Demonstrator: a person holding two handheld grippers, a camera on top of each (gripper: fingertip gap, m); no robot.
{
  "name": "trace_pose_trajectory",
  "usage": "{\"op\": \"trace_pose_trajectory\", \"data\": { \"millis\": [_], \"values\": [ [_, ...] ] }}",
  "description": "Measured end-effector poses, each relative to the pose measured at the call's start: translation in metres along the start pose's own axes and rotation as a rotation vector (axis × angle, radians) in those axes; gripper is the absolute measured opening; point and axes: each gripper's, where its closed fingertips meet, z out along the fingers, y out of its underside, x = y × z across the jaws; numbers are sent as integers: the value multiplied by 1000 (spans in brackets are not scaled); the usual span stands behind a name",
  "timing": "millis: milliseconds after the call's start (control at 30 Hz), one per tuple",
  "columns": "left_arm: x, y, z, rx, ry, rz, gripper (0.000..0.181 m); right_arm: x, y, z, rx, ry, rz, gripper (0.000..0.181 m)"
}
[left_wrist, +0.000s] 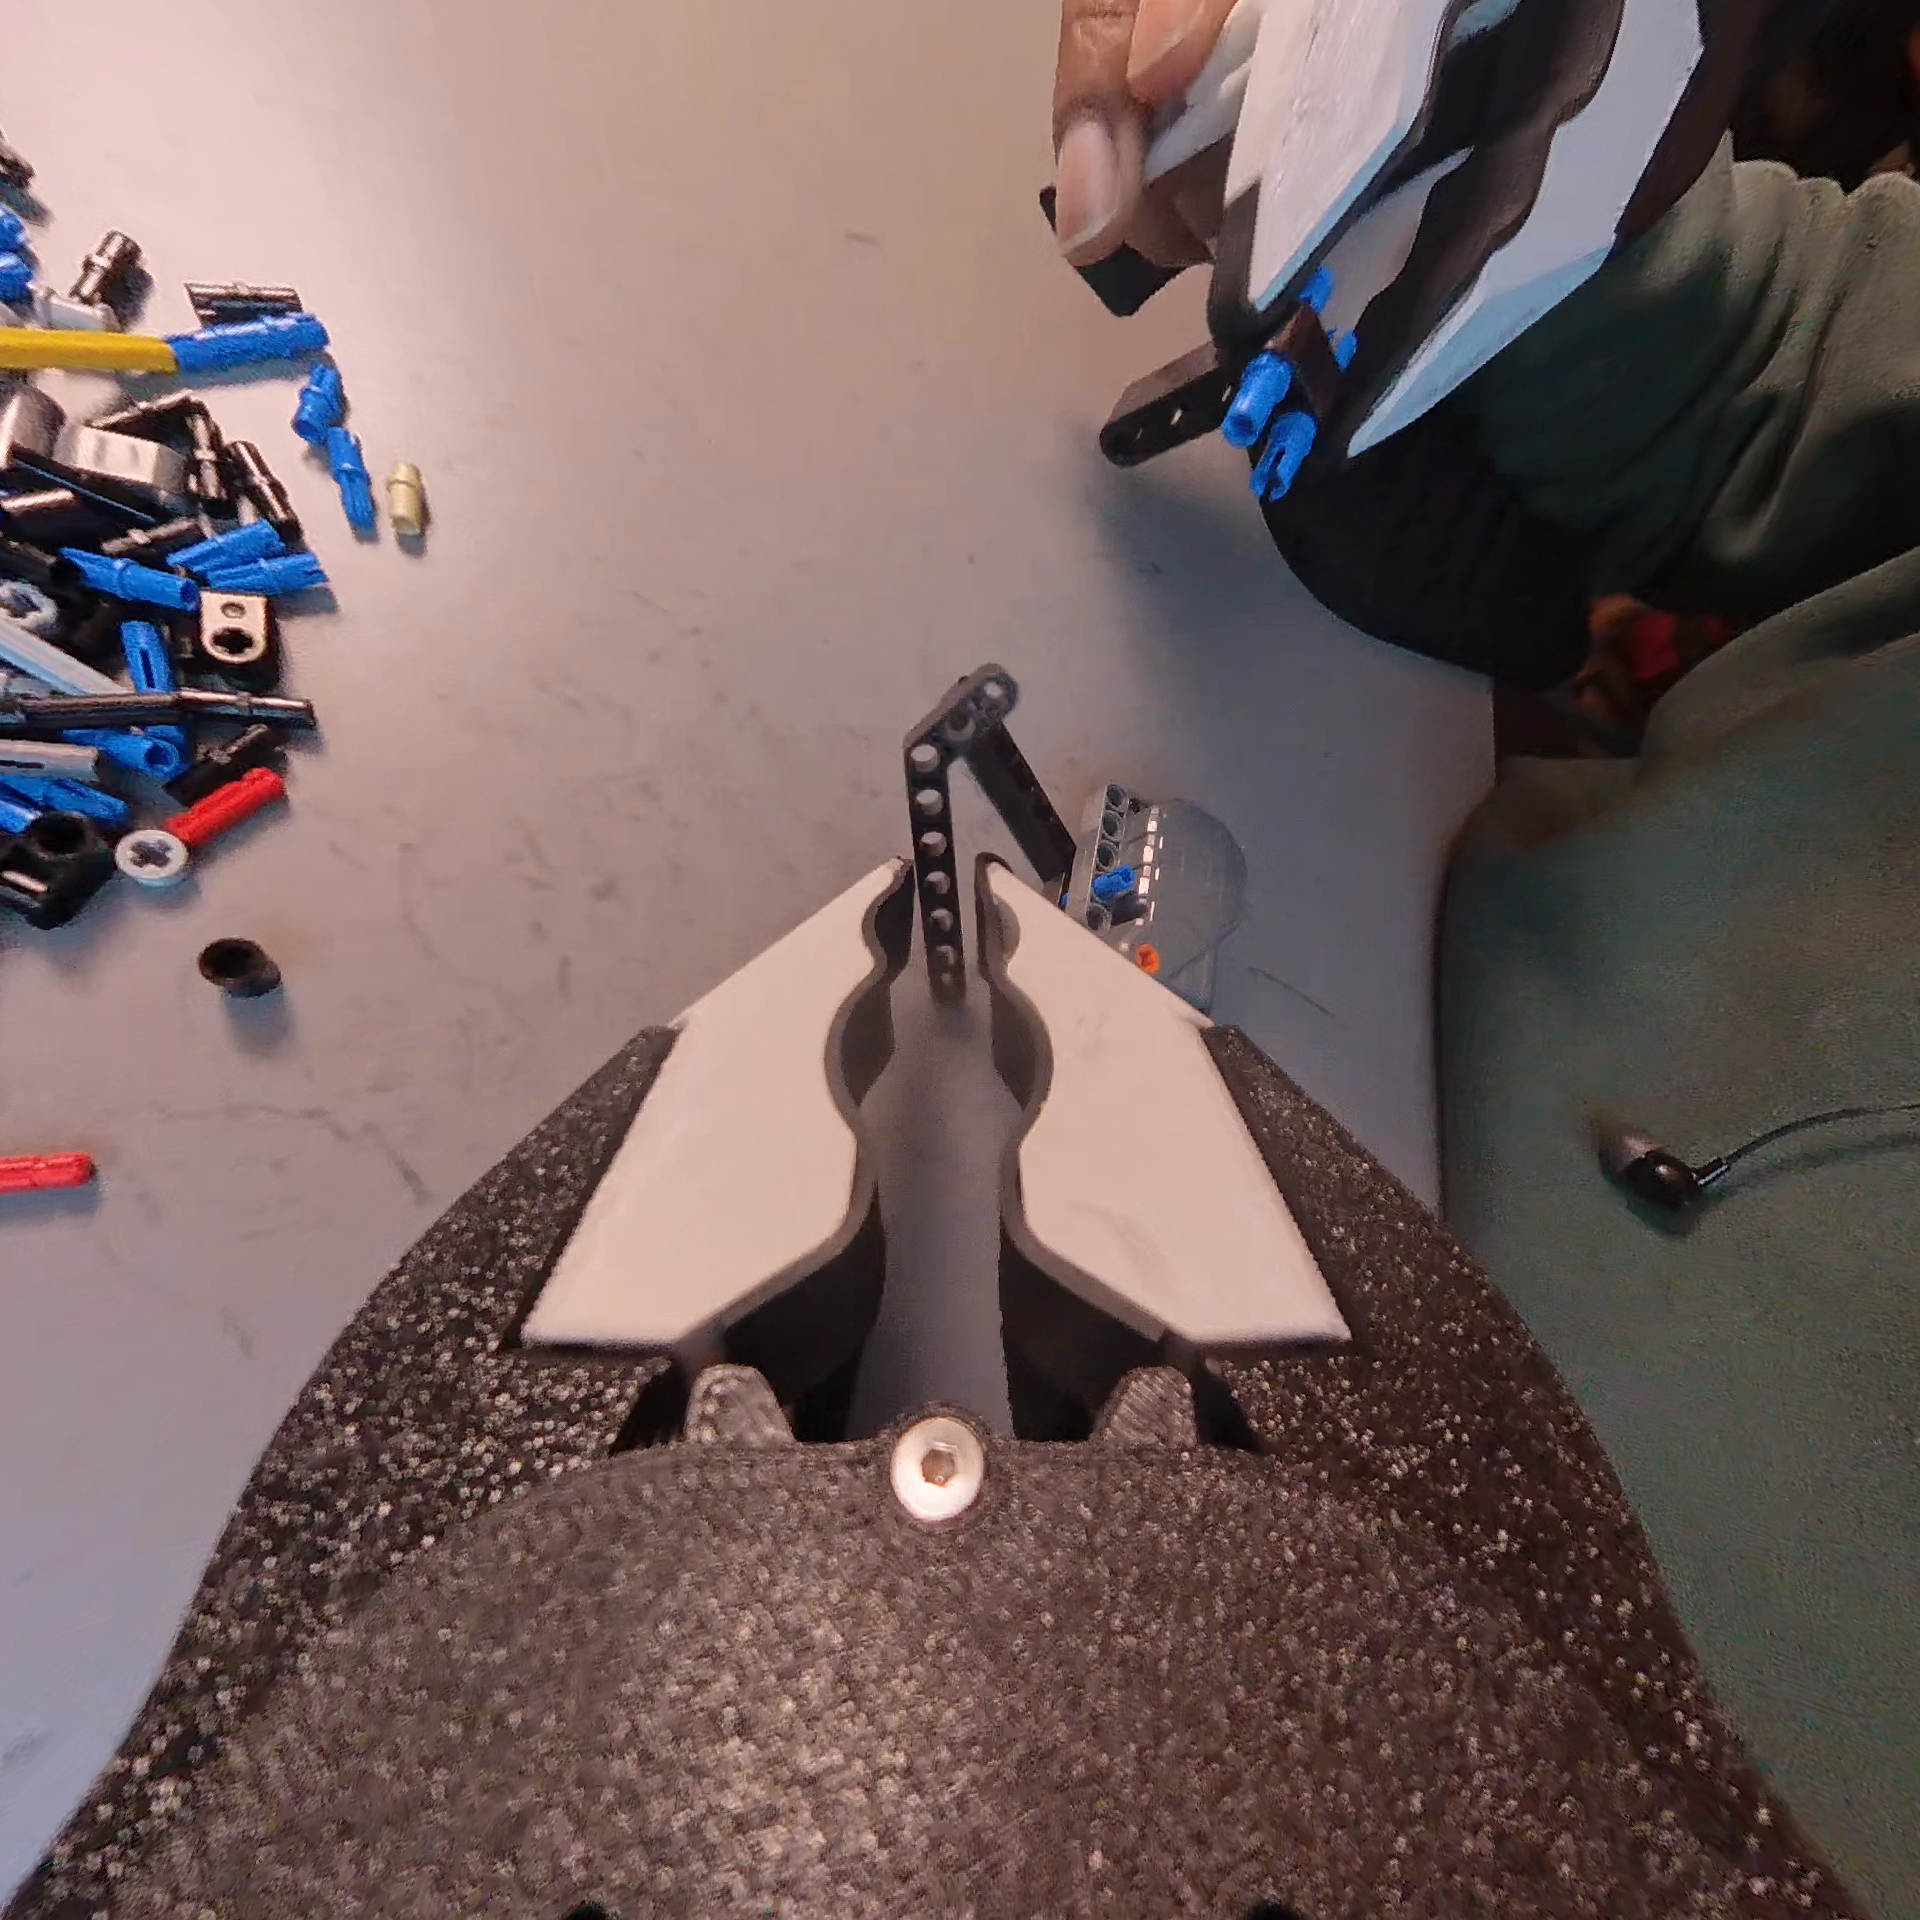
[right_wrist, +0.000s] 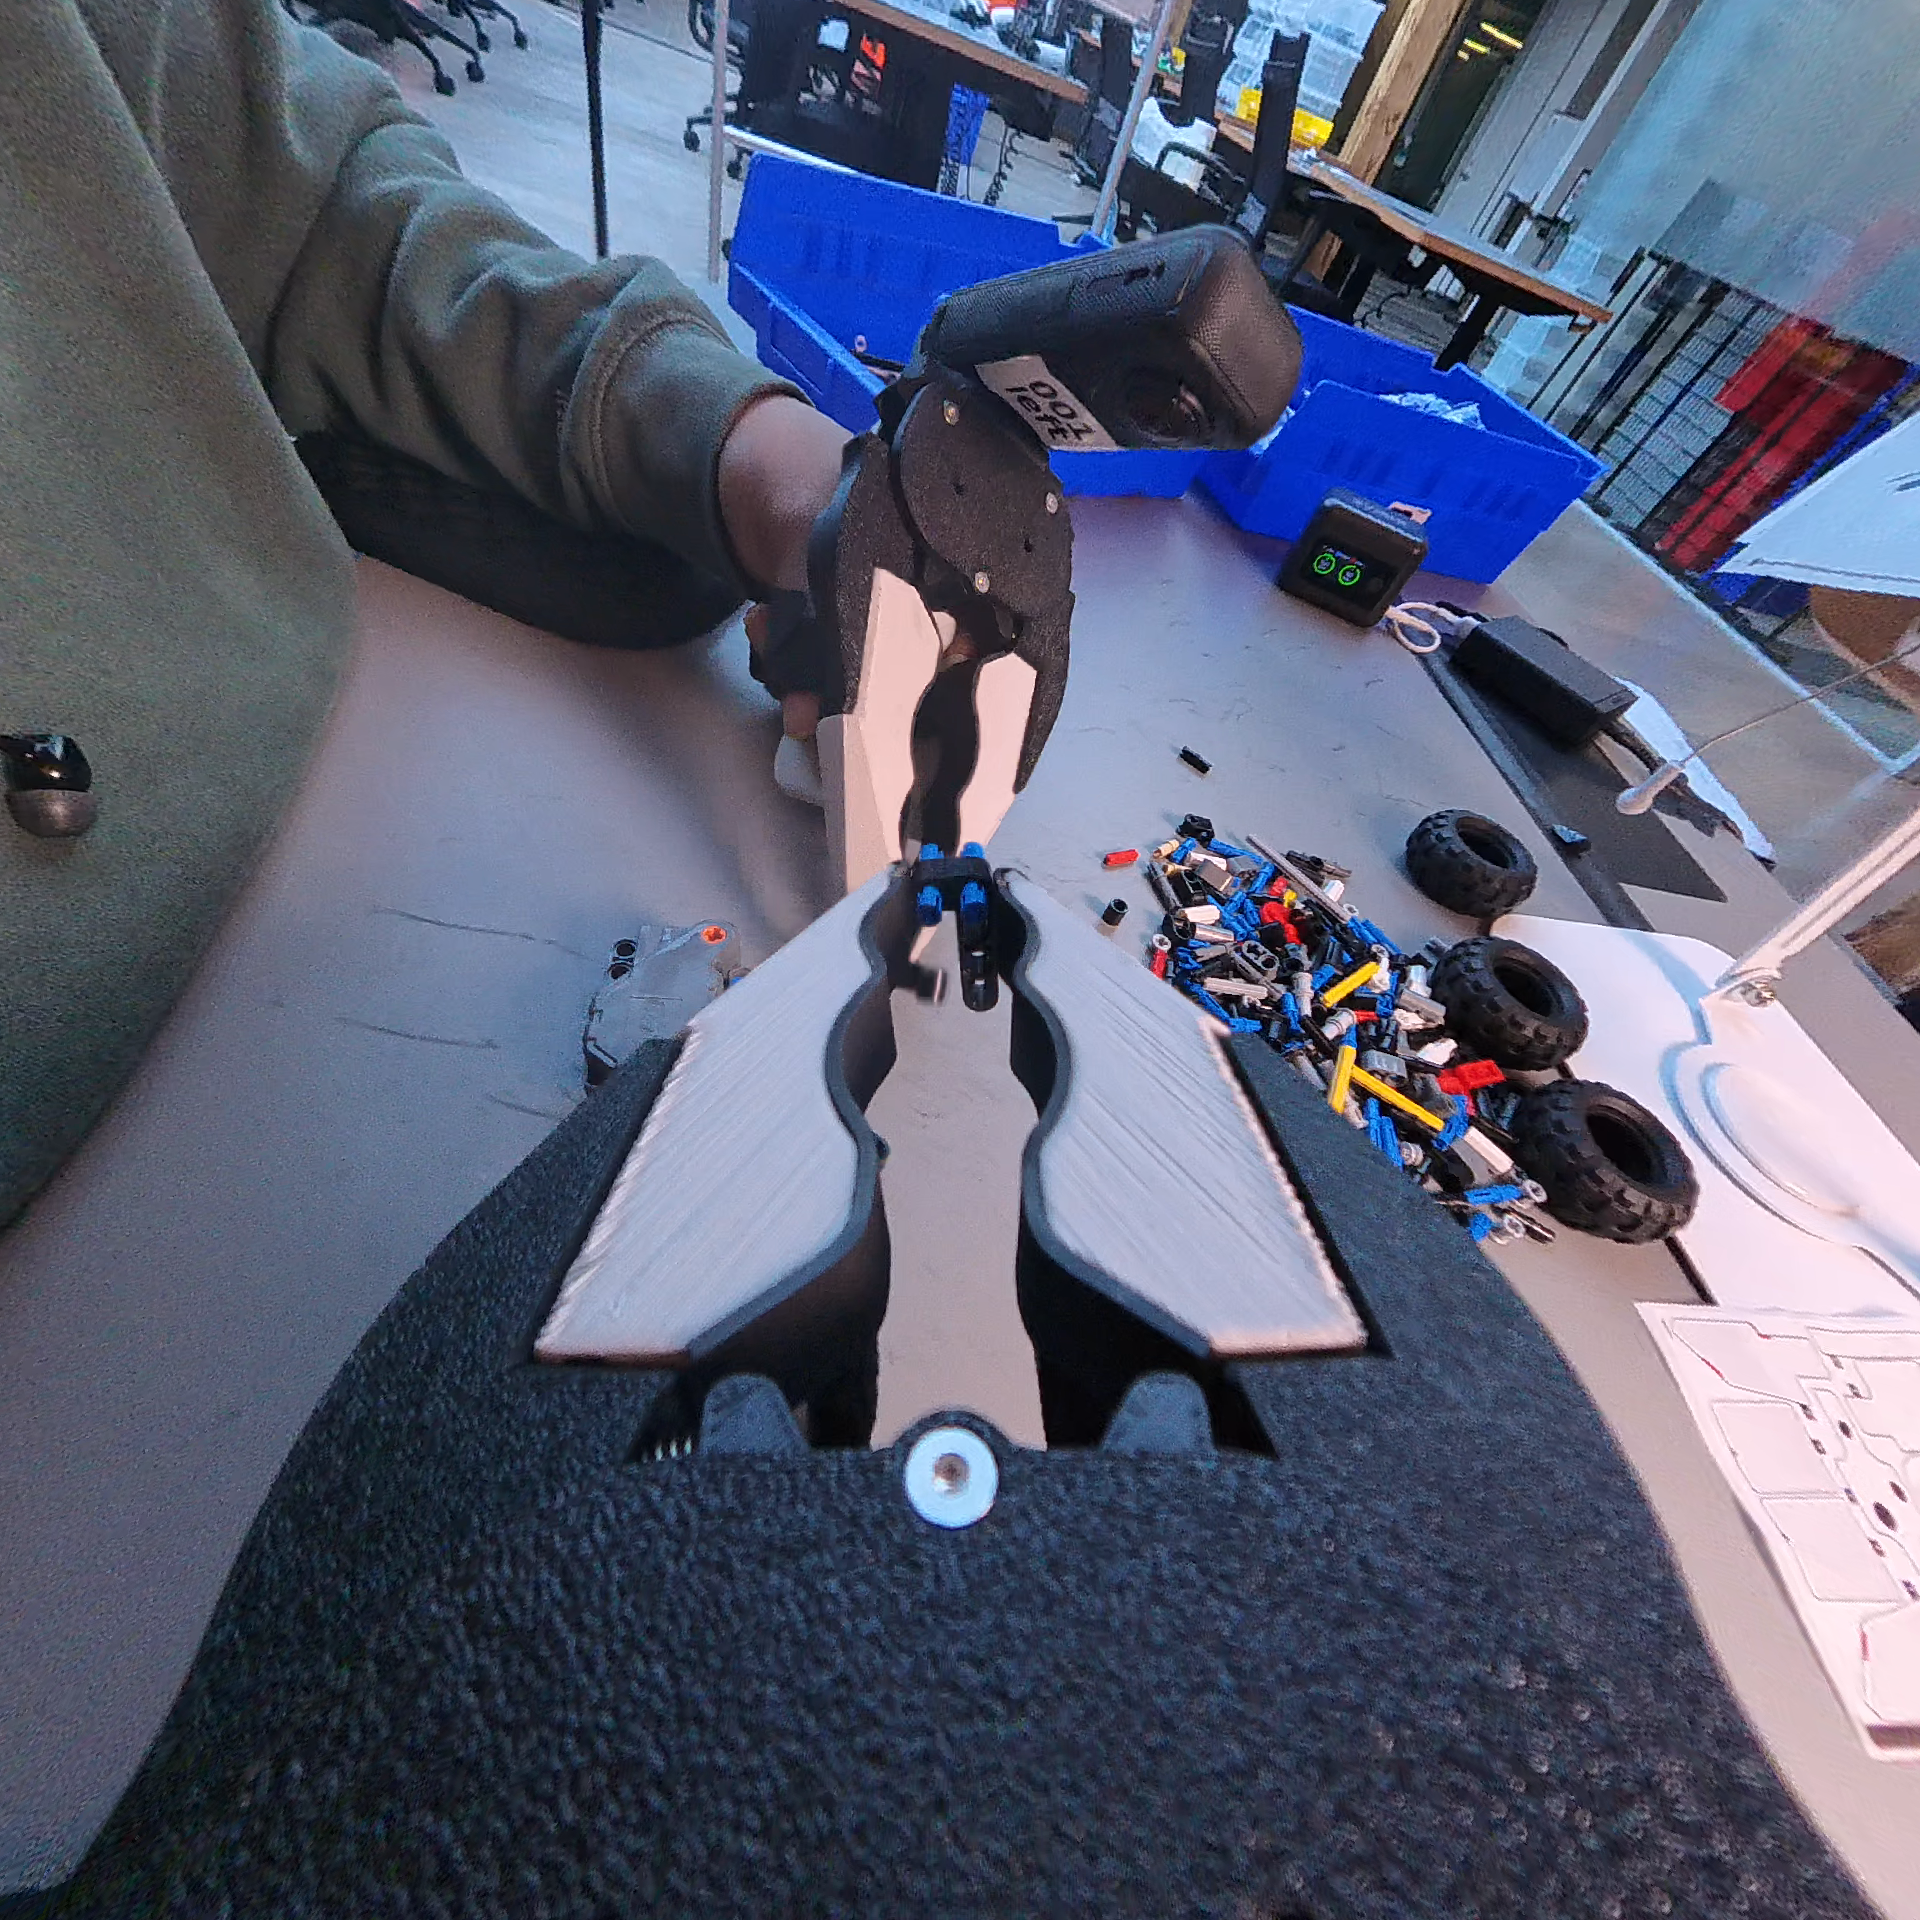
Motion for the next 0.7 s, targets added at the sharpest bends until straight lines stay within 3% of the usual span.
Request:
{"op": "trace_pose_trajectory", "data": {
  "millis": [133,333,700],
  "values": [
    [14,-18,-12,117,77,2,24,-2,-1,5,14,11,-23,15],
    [54,-56,-41,370,379,-89,25,-13,-18,11,75,13,-103,15],
    [69,-58,-41,386,503,-163,4,-25,-28,15,95,-3,-164,15]
  ]
}}
